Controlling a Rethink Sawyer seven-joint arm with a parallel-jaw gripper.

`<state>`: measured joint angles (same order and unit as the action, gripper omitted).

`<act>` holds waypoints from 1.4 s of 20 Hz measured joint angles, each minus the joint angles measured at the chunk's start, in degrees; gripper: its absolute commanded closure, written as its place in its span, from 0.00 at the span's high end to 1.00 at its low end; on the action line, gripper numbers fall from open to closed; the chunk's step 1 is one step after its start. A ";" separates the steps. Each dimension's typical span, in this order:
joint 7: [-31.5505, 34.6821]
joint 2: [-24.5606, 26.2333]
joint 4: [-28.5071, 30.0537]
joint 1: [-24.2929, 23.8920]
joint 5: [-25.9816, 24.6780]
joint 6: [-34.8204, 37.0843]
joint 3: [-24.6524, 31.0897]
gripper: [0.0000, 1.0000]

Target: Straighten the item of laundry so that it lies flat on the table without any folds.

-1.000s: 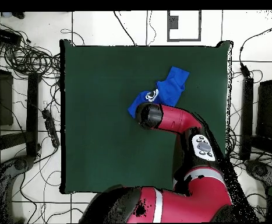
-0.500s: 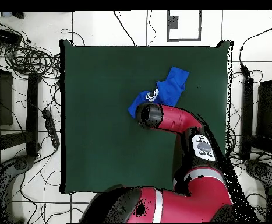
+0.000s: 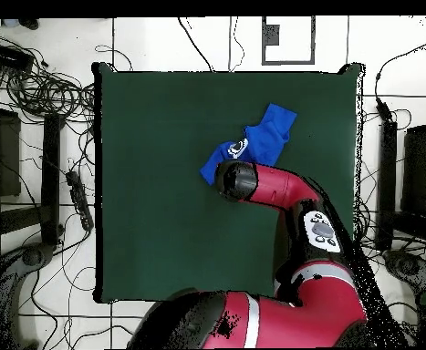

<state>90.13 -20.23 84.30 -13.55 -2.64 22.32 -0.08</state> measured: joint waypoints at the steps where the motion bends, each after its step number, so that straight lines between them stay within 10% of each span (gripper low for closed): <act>1: 0.00 0.00 0.00 0.01 0.00 0.00 0.00 0.00; 16: 0.00 -0.63 0.51 0.09 -0.01 -0.08 -0.01 0.00; 28: 0.00 -15.75 7.81 6.15 0.04 -0.07 -5.01 0.00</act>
<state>90.13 -35.98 92.11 -7.39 -2.60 22.25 -5.10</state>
